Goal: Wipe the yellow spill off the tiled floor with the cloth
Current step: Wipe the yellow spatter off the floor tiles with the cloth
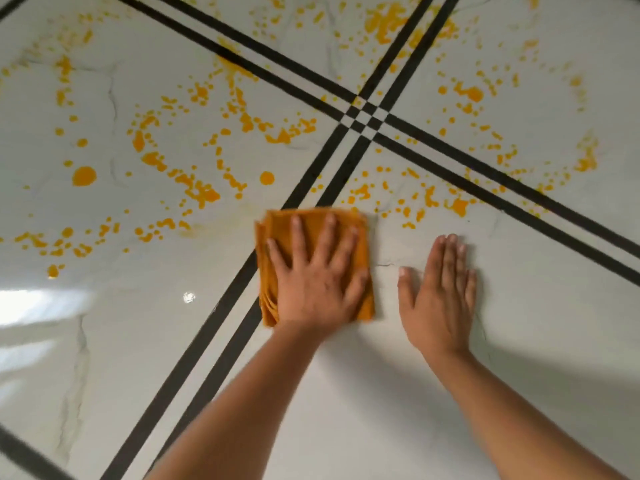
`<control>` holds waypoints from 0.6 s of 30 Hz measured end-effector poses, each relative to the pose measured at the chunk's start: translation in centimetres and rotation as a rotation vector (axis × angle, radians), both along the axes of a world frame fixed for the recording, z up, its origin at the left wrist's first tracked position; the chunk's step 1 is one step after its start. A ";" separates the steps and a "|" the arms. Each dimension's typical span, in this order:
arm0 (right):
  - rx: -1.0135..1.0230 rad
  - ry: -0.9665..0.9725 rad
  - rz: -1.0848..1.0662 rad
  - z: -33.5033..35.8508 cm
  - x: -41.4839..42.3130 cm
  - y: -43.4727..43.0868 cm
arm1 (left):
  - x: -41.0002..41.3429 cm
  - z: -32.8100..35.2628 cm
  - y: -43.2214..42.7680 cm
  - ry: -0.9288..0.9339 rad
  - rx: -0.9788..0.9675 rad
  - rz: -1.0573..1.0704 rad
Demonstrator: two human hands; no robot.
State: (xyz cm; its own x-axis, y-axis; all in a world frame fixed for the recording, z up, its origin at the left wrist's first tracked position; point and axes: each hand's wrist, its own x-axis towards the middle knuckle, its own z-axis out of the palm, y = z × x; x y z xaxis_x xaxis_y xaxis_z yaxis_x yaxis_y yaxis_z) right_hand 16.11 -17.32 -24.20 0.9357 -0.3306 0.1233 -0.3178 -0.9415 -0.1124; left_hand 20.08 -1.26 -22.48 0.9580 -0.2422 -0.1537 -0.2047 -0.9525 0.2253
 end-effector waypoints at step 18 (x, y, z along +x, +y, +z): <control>0.043 -0.039 -0.088 -0.6 0.4 -3.6 | 4.6 -0.2 -6.2 0.014 0.067 -0.102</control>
